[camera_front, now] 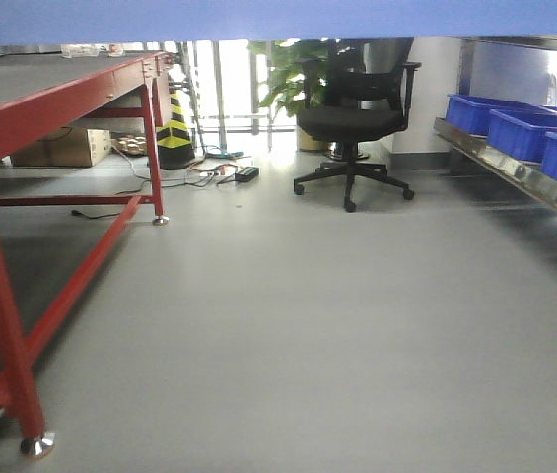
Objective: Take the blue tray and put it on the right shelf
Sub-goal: 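Hold the tray raised in both grippers while the base turns away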
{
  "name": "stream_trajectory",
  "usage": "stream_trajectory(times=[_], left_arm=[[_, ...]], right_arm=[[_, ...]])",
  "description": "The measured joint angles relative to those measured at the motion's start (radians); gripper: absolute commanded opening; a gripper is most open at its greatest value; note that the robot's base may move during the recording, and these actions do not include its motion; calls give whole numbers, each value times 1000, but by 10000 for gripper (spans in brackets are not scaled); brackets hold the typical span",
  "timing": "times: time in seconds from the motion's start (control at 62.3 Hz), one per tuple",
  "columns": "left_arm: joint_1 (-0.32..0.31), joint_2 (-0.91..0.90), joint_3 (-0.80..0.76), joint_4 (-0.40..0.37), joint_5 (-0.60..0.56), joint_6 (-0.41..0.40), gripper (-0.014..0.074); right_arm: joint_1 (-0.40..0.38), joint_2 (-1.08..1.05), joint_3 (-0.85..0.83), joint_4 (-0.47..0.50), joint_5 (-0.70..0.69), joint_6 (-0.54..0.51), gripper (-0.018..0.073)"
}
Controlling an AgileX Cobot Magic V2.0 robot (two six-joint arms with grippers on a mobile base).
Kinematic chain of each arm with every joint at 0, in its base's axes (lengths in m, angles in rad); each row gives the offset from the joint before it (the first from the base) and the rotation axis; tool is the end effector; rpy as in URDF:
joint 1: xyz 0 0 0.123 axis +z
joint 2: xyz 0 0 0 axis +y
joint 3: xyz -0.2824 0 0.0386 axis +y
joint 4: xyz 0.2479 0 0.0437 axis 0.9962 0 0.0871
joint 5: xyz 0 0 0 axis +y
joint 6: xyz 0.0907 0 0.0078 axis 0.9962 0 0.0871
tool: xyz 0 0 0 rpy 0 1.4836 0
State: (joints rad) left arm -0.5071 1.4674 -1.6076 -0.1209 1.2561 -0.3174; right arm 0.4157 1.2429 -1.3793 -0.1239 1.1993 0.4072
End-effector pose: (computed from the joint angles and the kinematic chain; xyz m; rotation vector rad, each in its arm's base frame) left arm 0.2531 -0.1526 0.4084 0.2446 2.6477 -0.4489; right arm 0.2202 0.0857 0.4050 -0.0230 2.5419 0.1610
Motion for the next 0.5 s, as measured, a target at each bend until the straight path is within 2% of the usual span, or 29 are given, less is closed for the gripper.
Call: stream_trajectory(times=[0.497], left_arm=[[0,0,0,-1,2,0,-48]], right_arm=[[0,0,0,0,2,0,56]])
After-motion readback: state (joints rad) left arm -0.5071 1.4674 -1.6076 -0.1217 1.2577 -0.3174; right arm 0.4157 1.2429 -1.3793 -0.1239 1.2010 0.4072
